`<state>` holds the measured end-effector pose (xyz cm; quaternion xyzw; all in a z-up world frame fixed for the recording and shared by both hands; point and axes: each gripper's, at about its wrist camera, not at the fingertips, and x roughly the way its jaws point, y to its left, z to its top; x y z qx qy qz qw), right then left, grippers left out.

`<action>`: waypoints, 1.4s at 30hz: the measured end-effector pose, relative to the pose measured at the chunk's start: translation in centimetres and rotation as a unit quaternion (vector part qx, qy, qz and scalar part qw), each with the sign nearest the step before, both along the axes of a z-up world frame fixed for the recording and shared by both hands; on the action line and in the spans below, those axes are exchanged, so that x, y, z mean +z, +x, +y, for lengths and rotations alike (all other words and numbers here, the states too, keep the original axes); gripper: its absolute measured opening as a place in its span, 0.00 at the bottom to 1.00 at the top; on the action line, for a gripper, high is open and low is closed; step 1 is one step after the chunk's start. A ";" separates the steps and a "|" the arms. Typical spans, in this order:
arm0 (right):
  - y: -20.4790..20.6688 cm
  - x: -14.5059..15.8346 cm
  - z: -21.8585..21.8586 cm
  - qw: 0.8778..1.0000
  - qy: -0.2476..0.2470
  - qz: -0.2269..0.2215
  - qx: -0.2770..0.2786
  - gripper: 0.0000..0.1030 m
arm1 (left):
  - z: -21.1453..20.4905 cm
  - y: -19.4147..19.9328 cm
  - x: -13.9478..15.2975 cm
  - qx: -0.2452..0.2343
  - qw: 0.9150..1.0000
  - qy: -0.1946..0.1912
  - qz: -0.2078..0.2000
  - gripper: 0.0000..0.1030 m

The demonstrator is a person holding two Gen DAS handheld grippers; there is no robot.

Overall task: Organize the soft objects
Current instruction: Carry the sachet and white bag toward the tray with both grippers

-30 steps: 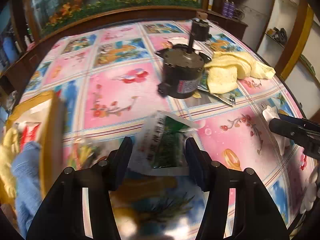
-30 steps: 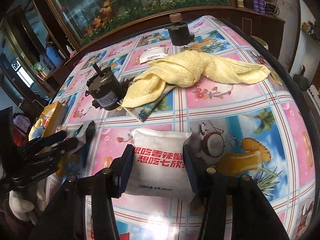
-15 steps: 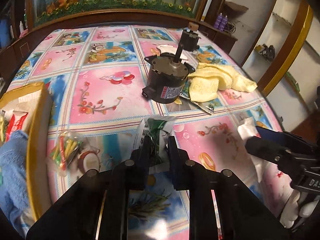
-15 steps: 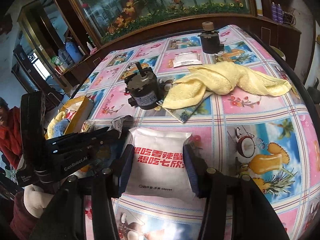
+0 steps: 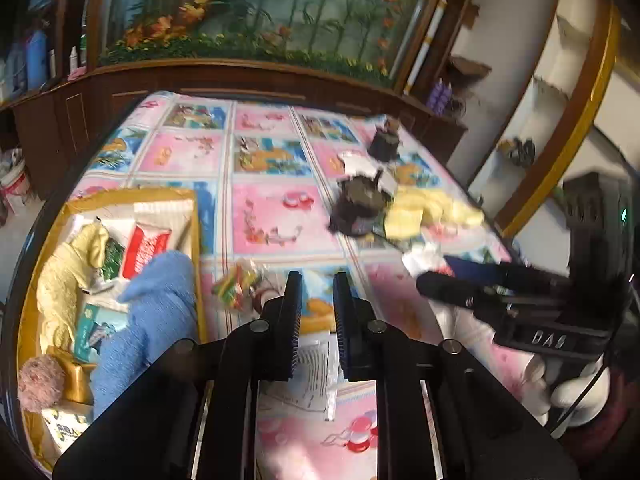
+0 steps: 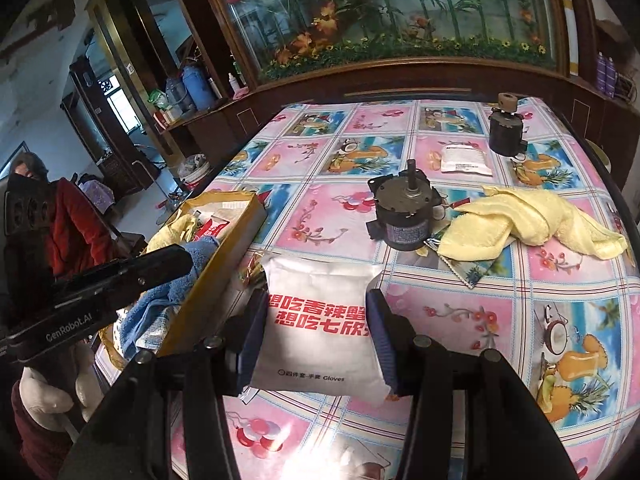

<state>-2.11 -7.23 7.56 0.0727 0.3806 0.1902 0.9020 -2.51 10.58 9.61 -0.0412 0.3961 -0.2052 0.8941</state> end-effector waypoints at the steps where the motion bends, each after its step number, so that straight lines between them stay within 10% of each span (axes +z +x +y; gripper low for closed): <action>1: 0.1 -0.3 0.0 1.000 0.001 0.004 0.000 0.48 | -0.7 -0.1 -0.8 -0.010 1.000 0.012 0.005 0.29; 10: -1.0 -1.5 -1.1 1.000 0.006 0.023 -0.005 0.48 | -6.1 -1.4 -8.6 -0.004 0.979 0.205 0.018 0.55; 16: -1.3 -2.3 -1.1 0.999 0.024 0.031 -0.006 0.48 | -4.8 -1.9 -7.5 -0.027 0.993 0.117 0.022 0.23; 26: -1.5 -2.7 -1.1 0.999 0.041 0.034 -0.001 0.48 | -1.7 -2.7 -4.5 -0.020 1.000 -0.006 0.018 0.23; 37: -1.7 -1.9 -0.8 0.999 0.050 0.018 0.009 0.48 | 1.7 -4.2 -0.4 0.022 0.998 -0.042 -0.028 0.23; 42: -0.6 -1.0 1.7 0.997 0.060 0.016 0.040 0.48 | 6.2 -3.0 2.1 0.089 0.994 0.003 -0.058 0.23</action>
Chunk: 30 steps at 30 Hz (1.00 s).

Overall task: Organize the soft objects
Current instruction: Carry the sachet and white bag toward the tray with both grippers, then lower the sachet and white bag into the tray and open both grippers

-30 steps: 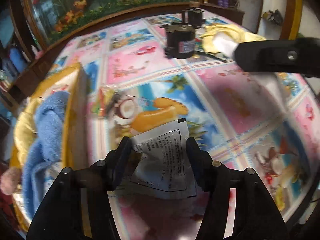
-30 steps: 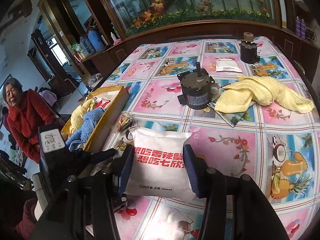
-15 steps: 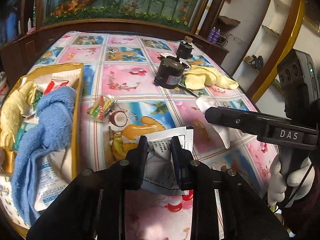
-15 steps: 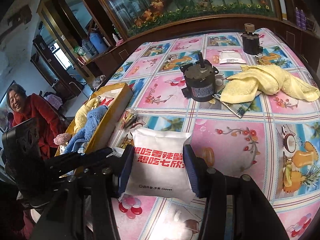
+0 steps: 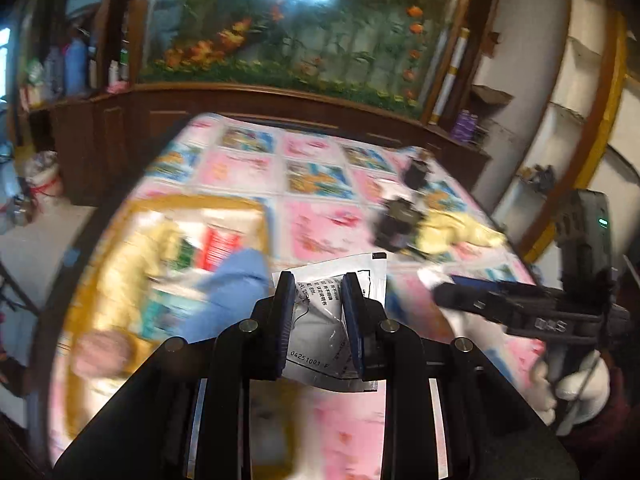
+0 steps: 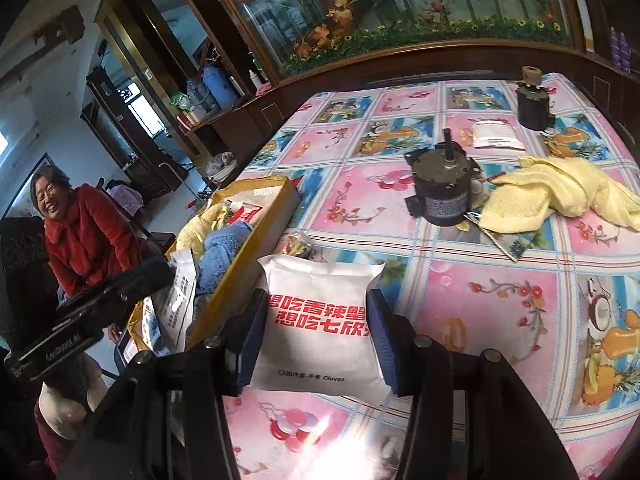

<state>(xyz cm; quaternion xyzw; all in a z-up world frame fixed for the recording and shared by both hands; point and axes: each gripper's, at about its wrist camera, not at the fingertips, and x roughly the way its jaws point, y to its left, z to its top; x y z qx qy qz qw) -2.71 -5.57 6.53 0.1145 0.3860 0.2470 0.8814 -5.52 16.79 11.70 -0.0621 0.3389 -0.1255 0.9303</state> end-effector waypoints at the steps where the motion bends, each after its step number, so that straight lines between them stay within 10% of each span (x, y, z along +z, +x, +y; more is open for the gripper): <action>1: 0.4 0.1 0.8 1.000 0.005 0.001 0.009 0.48 | 1.1 0.6 0.1 0.014 1.000 0.006 0.001 0.23; 18: 2.7 -1.2 15.7 0.989 -0.038 0.016 0.143 0.48 | 11.6 14.5 -4.7 0.132 0.988 0.025 0.078 0.23; 30: 1.9 -2.6 19.0 0.982 -0.117 -0.019 0.146 0.58 | 10.5 13.2 -4.4 0.138 0.986 0.041 0.082 0.35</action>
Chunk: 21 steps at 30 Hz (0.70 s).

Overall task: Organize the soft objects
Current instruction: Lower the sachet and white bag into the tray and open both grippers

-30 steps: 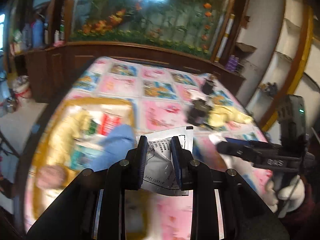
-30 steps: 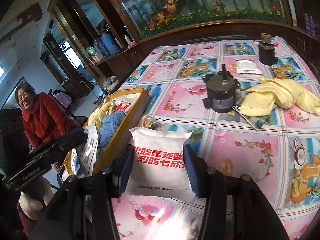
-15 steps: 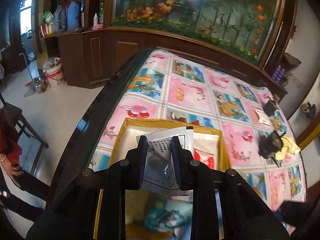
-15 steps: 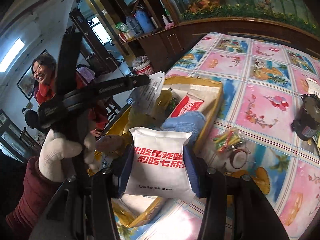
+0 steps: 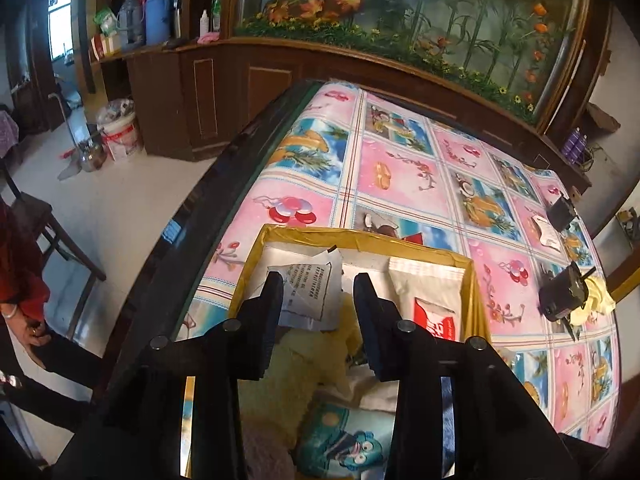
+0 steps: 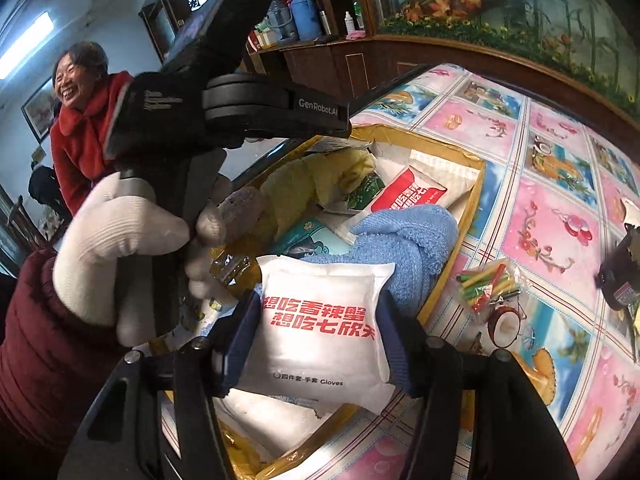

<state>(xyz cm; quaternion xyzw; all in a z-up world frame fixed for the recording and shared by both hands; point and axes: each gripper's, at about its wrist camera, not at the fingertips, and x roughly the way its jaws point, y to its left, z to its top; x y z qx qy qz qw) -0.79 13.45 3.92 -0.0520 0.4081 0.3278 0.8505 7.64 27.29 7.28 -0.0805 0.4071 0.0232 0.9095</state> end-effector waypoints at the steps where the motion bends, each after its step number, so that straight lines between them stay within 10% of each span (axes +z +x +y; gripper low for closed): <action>1: -0.1 0.0 -0.1 1.000 0.002 -0.001 0.000 0.59 | -0.3 -0.6 0.4 0.001 1.000 0.009 -0.007 0.35; 21: -3.8 0.5 -1.4 0.999 0.036 0.008 0.025 0.59 | -4.4 -11.7 5.4 0.083 0.981 0.122 -0.124 0.56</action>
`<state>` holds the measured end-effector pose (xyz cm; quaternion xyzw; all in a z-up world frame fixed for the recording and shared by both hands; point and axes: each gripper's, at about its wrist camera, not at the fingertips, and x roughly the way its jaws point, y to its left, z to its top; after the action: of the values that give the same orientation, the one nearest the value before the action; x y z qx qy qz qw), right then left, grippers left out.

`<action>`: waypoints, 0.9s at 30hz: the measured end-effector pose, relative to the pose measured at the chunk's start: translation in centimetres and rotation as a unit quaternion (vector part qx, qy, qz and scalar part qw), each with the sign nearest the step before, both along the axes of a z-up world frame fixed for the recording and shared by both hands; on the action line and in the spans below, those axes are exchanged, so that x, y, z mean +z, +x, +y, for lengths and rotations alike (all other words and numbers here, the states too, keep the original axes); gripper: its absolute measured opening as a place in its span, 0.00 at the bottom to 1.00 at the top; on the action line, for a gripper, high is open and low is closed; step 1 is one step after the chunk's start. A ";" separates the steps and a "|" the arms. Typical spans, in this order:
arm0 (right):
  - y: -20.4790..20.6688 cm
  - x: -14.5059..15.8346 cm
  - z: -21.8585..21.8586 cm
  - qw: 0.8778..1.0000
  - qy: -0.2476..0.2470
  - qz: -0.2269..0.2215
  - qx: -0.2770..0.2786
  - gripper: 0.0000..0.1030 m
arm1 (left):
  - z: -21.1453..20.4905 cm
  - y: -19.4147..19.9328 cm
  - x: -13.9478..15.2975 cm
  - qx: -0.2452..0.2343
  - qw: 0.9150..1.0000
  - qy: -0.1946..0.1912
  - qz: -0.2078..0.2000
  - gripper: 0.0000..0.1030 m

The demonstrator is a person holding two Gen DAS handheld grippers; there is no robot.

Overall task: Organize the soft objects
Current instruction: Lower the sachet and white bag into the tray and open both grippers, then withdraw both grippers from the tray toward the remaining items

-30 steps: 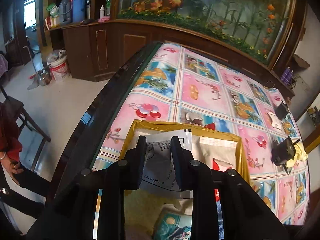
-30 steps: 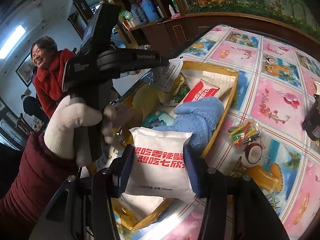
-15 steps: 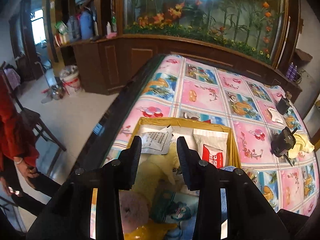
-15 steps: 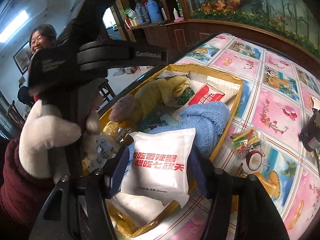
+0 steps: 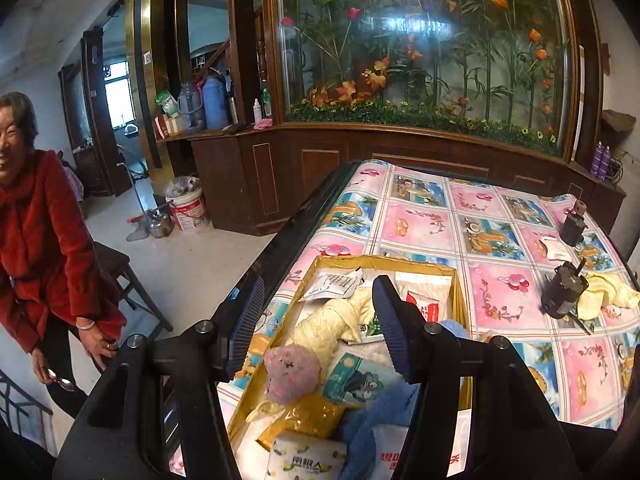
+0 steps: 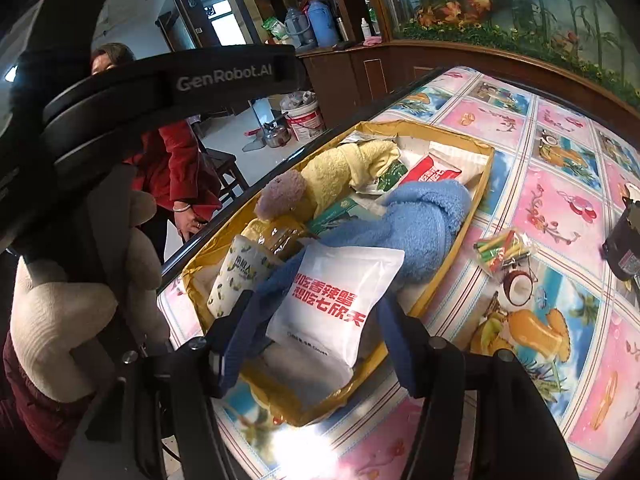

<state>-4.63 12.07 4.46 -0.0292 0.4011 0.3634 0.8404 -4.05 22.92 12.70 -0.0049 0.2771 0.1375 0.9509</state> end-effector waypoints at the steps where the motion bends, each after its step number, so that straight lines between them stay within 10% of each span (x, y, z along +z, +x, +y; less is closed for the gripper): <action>1: -0.2 -0.1 0.0 1.000 -0.001 0.000 0.000 0.59 | -0.2 -0.2 0.0 0.001 1.000 0.004 0.000 0.56; 7: -1.0 -0.2 -0.1 1.000 -0.008 -0.007 -0.005 0.59 | -1.2 -1.4 0.1 0.010 1.000 0.023 -0.004 0.56; 11: -1.0 -0.3 -0.3 1.000 -0.003 -0.008 -0.007 0.78 | -1.3 -1.6 0.0 0.012 1.000 0.022 -0.003 0.56; 27: -1.9 1.2 -2.8 0.999 0.040 -0.014 -0.025 0.78 | -1.9 -4.2 0.7 0.012 1.000 0.019 -0.013 0.56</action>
<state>-6.48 9.29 5.67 0.0094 0.3751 0.3578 0.8551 -8.23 21.05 13.38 0.0083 0.2619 0.1545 0.9526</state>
